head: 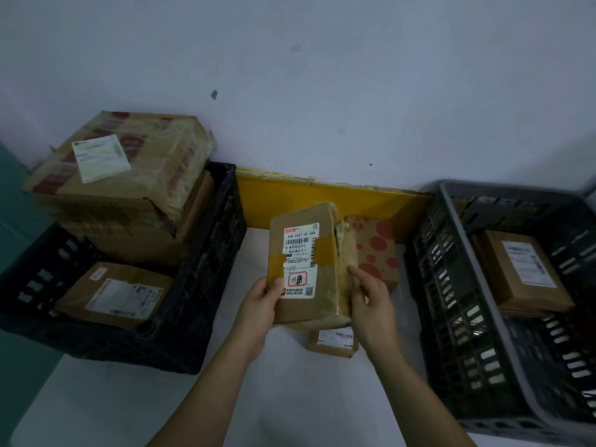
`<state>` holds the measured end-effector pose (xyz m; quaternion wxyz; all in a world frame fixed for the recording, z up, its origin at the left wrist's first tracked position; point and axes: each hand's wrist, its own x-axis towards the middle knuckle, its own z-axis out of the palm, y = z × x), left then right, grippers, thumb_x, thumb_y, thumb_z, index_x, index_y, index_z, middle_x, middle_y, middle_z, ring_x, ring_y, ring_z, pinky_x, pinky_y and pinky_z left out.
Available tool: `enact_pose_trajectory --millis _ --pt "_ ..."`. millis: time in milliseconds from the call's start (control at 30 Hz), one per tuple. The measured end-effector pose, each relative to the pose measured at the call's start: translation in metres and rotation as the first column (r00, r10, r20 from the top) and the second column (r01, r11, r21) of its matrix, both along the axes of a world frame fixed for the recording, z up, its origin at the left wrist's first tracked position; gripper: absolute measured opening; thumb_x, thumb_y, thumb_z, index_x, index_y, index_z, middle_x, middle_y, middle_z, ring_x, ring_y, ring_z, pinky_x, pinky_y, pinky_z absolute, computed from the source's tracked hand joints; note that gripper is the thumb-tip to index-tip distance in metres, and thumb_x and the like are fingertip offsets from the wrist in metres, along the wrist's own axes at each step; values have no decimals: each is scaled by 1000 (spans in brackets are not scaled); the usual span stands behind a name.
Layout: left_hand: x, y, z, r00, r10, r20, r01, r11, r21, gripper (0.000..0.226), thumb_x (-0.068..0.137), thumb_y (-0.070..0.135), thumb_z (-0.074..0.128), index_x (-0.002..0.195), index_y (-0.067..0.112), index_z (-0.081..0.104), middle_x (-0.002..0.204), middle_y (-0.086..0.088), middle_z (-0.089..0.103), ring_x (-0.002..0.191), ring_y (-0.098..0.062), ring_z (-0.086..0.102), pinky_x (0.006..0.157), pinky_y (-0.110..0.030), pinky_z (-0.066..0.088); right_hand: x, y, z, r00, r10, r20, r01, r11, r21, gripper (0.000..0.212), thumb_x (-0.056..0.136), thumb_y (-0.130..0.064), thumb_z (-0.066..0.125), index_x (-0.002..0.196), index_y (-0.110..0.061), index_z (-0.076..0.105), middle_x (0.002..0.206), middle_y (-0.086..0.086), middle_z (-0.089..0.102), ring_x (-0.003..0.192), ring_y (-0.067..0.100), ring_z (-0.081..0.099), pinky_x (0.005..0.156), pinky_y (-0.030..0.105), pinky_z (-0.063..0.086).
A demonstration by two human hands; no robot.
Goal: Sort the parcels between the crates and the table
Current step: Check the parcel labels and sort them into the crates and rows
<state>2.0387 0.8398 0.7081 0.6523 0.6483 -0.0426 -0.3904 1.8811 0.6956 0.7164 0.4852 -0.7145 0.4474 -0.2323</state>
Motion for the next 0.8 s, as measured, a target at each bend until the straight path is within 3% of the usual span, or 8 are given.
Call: enact_pose_trajectory --millis 67,167,333,433,533,633,700,800 --pt "0 -1 -1 998 -9 56 7 999 35 22 110 35 58 124 29 74 115 7 81 112 -18 75 99 -51 61 2 1 1 998 -11 -56 7 998 -61 38 112 -17 50 141 -33 69 139 -11 48 116 -1 50 99 8 43" --pt "2 2 -4 990 -23 137 10 996 91 22 110 37 56 120 30 74 113 11 80 110 -14 75 101 -48 60 5 2 0 996 -6 -86 -2 995 -97 35 113 -21 48 138 -26 72 136 -14 49 121 4 49 115 35 46" --pt "7 7 -11 976 68 206 -97 986 137 20 110 38 55 119 32 72 111 11 80 106 -14 75 94 -43 62 15 23 3 993 115 12 -116 993 31 26 111 -60 42 113 -55 68 128 -24 63 123 2 59 102 31 48" --pt "15 16 -16 946 87 311 -158 965 212 22 112 36 51 117 27 70 110 5 77 102 -17 73 90 -44 62 24 36 -11 968 248 38 -251 953 171 39 106 -75 39 133 -58 62 128 -34 67 126 0 63 103 26 49" --pt "26 24 -24 928 55 370 -173 940 295 24 112 33 51 113 19 70 105 1 75 94 -15 71 75 -33 57 35 41 -27 913 378 -150 -386 922 -28 42 114 -56 42 155 -54 39 141 -32 58 126 3 64 100 24 54" --pt "36 25 -35 920 -21 391 -149 906 397 25 112 32 52 109 15 70 101 -2 74 89 -15 70 65 -28 50 44 46 -46 874 398 -279 -437 895 -92 73 112 -41 47 172 -37 6 152 -13 51 130 14 60 107 43 57" --pt "40 21 -45 921 -60 385 -130 884 450 26 112 32 52 107 15 70 99 -2 74 88 -17 70 62 -28 48 47 50 -63 828 384 -409 -484 857 -176 72 112 -45 42 173 -31 5 161 1 49 143 25 50 115 50 50" --pt "44 17 -61 916 -124 382 -102 848 519 24 111 31 51 106 16 69 99 -1 73 91 -21 71 61 -26 46 48 52 -76 714 354 -604 -568 798 -203 78 103 -66 18 171 -28 14 176 6 29 167 32 11 132 56 25"
